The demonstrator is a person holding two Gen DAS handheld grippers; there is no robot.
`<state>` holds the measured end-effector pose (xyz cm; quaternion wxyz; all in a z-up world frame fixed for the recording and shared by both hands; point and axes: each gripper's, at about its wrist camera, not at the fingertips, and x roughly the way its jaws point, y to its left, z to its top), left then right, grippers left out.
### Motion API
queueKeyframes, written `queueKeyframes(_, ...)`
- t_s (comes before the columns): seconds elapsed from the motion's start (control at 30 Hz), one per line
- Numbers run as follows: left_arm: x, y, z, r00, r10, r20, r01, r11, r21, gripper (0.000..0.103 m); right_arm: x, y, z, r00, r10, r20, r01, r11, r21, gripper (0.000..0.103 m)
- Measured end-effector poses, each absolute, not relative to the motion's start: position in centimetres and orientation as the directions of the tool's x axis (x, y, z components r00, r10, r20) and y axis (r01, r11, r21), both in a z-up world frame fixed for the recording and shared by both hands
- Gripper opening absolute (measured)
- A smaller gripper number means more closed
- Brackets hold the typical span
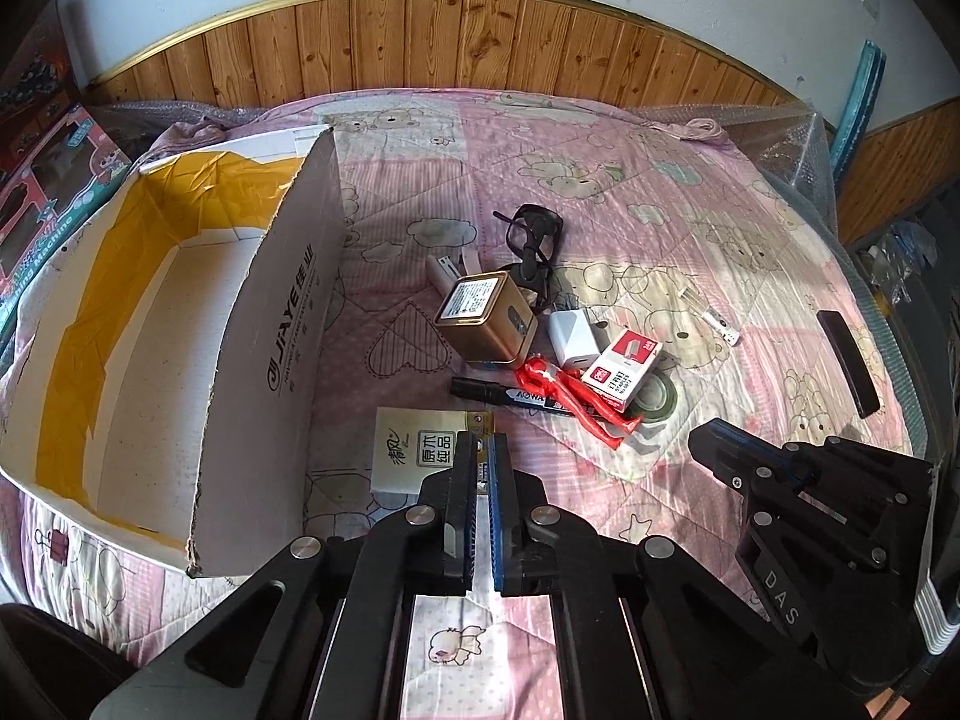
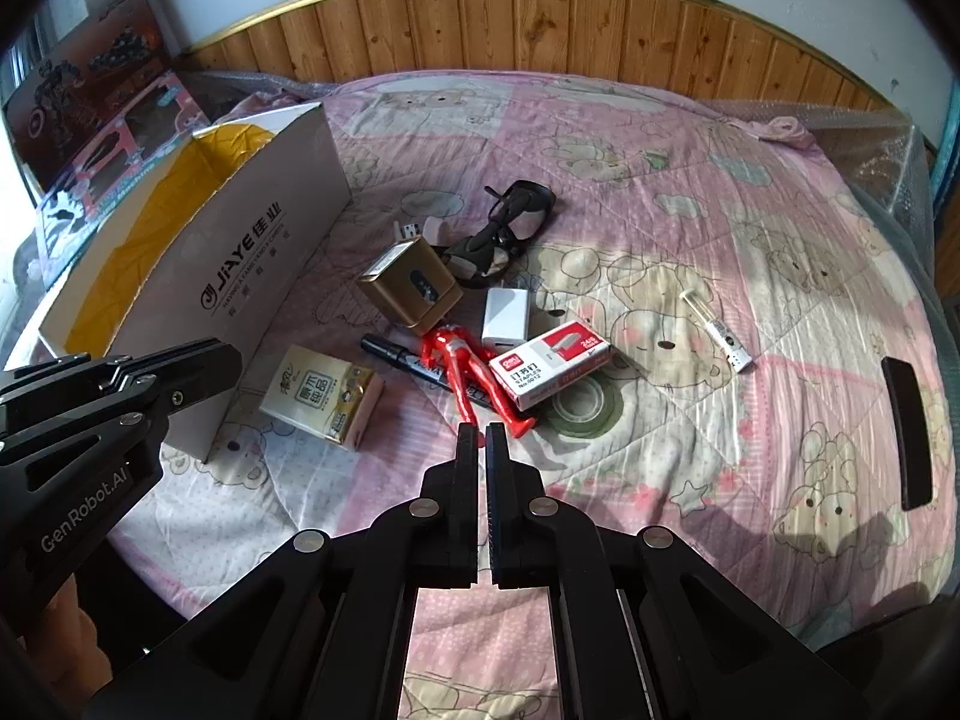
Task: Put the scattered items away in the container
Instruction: 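Move the left tool toward the gold square tin and open its fingers, then close the left tool on the gold tin while the right tool grasps the red staple box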
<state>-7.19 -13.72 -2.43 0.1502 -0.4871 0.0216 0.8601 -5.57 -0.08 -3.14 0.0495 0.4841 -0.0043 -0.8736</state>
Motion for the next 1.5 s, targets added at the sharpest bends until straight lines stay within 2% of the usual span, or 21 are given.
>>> queueKeyframes(0.3, -6.9, -16.6, -0.7, -0.579, 0.084, -0.811, -0.189, -0.981, 0.033, 0.004, -6.2, -2.1, -2.3, -0.533, -0.142, -0.834, 0.143, -0.987, 0.076, 0.003)
queueKeyframes(0.77, -6.7, -18.9, 0.1, -0.582, 0.073, -0.81, -0.138, -0.99, 0.01, 0.004, -5.8, -4.3, -1.8, -0.529, -0.181, -0.829, 0.212, -0.974, 0.078, 0.003)
queueKeyframes(0.9, -6.8, -19.0, -0.1, -0.568, 0.079, -0.819, -0.13, -0.991, -0.006, 0.005, -5.6, -4.6, -1.6, -0.528, -0.213, -0.822, 0.239, -0.966, 0.098, 0.007)
queueKeyframes(0.93, -6.9, -19.1, -0.3, -0.559, 0.094, -0.824, -0.128, -0.991, -0.026, 0.007, -5.6, -4.5, -1.6, -0.53, -0.214, -0.82, 0.238, -0.966, 0.099, 0.011)
queueKeyframes(0.97, -7.0, -19.2, -0.4, -0.549, 0.117, -0.828, -0.128, -0.99, -0.055, 0.01, -5.6, -4.2, -1.7, -0.536, -0.209, -0.818, 0.231, -0.968, 0.095, 0.028)
queueKeyframes(1.0, -7.2, -19.2, -0.5, -0.539, 0.142, -0.83, -0.129, -0.988, -0.086, 0.025, -5.5, -3.7, -1.8, -0.547, -0.201, -0.813, 0.219, -0.971, 0.092, 0.043)
queueKeyframes(1.03, -7.3, -19.1, -0.6, -0.533, 0.167, -0.829, -0.131, -0.985, -0.114, 0.047, -5.4, -2.9, -1.9, -0.56, -0.193, -0.806, 0.2, -0.975, 0.094, 0.044)
queueKeyframes(1.1, -7.5, -18.5, -0.7, -0.531, 0.212, -0.821, -0.15, -0.976, -0.155, 0.063, -5.5, -0.7, -2.5, -0.562, -0.179, -0.808, 0.142, -0.983, 0.119, 0.044)
queueKeyframes(1.13, -7.7, -17.9, -0.8, -0.529, 0.223, -0.819, -0.163, -0.974, -0.159, 0.067, -5.7, 0.6, -2.9, -0.555, -0.175, -0.813, 0.108, -0.985, 0.138, 0.044)
queueKeyframes(1.23, -8.9, -15.6, -1.4, -0.516, 0.244, -0.821, -0.208, -0.966, -0.155, 0.072, -6.9, 3.6, -4.4, -0.529, -0.168, -0.832, 0.043, -0.984, 0.171, 0.044)
queueKeyframes(1.5, -14.7, -10.6, -5.5, -0.475, 0.204, -0.856, -0.252, -0.963, -0.09, 0.072, -10.7, 7.1, -7.6, -0.462, -0.252, -0.85, -0.017, -0.956, 0.292, 0.044)
